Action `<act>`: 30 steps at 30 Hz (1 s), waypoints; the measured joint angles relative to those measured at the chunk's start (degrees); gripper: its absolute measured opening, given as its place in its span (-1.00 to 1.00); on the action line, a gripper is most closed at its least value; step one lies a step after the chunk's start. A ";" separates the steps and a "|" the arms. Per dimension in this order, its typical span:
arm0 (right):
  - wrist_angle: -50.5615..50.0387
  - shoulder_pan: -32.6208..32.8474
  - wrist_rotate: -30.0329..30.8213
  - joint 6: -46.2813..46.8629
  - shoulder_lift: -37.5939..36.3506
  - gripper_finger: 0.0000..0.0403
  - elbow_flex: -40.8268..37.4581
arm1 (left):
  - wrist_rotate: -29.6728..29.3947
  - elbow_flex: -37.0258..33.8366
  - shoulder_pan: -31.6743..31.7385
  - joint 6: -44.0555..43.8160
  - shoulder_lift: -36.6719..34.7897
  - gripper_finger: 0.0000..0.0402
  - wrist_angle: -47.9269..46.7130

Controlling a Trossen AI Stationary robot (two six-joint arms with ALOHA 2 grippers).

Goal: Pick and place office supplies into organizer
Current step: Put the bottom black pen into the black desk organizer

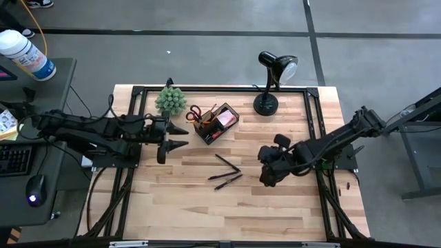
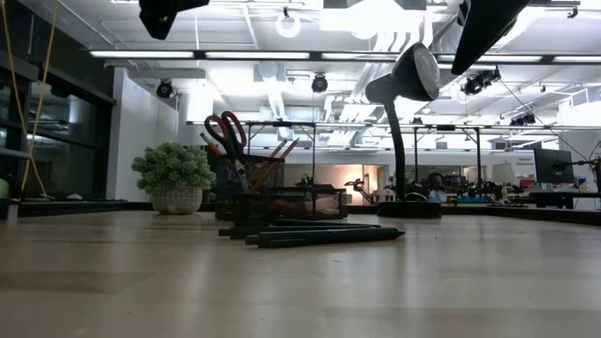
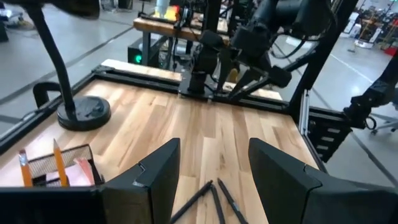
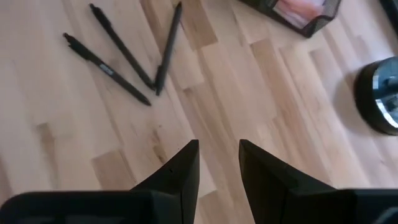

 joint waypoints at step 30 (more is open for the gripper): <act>12.29 -12.19 -13.57 2.82 0.07 -0.47 0.00 | 0.19 0.02 0.01 11.61 7.54 -0.11 -2.96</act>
